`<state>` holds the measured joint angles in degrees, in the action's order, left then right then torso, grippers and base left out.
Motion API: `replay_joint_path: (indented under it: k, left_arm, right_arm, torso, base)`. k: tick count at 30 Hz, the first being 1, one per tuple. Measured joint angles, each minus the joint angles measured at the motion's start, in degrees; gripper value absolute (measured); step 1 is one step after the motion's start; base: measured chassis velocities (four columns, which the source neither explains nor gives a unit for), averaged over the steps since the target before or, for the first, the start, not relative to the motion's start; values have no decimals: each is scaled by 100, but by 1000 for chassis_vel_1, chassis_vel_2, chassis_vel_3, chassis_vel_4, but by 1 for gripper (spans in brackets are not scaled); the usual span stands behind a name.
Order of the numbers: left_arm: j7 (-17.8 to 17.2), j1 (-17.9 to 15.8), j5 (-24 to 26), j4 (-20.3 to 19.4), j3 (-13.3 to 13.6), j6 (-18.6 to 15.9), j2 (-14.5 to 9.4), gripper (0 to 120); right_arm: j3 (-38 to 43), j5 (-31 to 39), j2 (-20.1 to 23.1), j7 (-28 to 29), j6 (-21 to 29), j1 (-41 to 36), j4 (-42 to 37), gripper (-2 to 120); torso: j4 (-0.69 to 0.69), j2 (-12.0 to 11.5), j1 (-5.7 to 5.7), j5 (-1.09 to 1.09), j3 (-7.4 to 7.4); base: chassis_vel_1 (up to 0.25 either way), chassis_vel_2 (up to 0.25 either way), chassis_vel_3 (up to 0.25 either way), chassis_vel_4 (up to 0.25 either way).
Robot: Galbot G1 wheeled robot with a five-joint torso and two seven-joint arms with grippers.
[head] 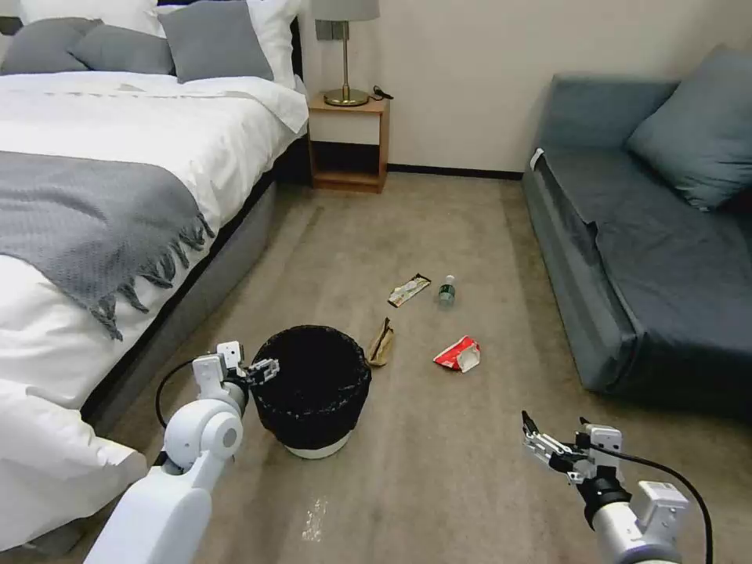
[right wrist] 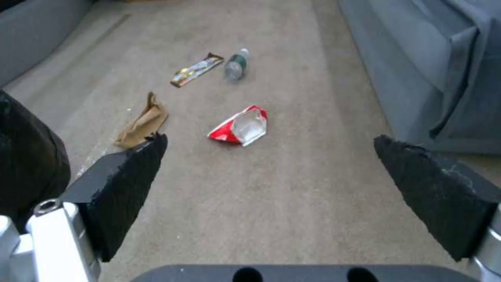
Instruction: Pick up the trash bin, then pick up the garbage on the floor and place it into the trash bin.
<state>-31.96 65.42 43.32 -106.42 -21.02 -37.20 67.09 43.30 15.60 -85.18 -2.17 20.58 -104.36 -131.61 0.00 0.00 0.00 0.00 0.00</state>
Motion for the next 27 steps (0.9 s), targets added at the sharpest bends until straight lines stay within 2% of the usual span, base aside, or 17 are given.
replay_joint_path:
  k: [7, 12, 15, 16, 18, 21, 23, 27]
  left_arm:
    - [-369, -74, 248, 220, 119, -179, 91, 97]
    - [-445, -147, 262, 367, 155, -250, 145, 95]
    - [-441, -186, 271, 449, 185, -307, 147, 81]
    - [-441, -186, 271, 449, 185, -307, 147, 81]
    - [-406, -206, 291, 500, 186, -312, 139, 72]
    - [-371, -213, 295, 528, 183, -306, 131, 67]
    - [-312, -213, 295, 551, 181, -273, 108, 53]
    - [-173, -208, 269, 584, 170, -185, 75, 43]
  right_arm:
    - [19, -49, -76, 23, -61, -53, -19, 100]
    - [15, -82, -111, 29, -94, -78, -21, 100]
    - [19, -84, -127, 43, -112, -97, -24, 100]
    - [19, -84, -127, 43, -112, -97, -24, 100]
    - [11, -94, -141, 50, -114, -100, -24, 100]
    - [-4, -111, -153, 51, -114, -100, -24, 100]
    - [-26, -131, -166, 54, -113, -91, -24, 100]
    - [-67, -142, -186, 65, -100, -69, -17, 100]
  torso:
    - [0, 0, 0, 0, 0]
    - [0, 0, 0, 0, 0]
    - [0, 0, 0, 0, 0]
    - [0, 0, 0, 0, 0]
    - [0, 0, 0, 1, 0]
    - [0, 0, 0, 1, 0]
    - [1, 0, 0, 2, 0]
    - [0, 0, 0, 1, -1]
  base:
    - [0, 0, 0, 0]
    - [0, 0, 0, 0]
    - [0, 0, 0, 0]
    - [0, 0, 0, 0]
    - [0, 0, 0, 0]
    - [0, 0, 0, 0]
    - [0, 0, 0, 0]
    - [0, 0, 0, 0]
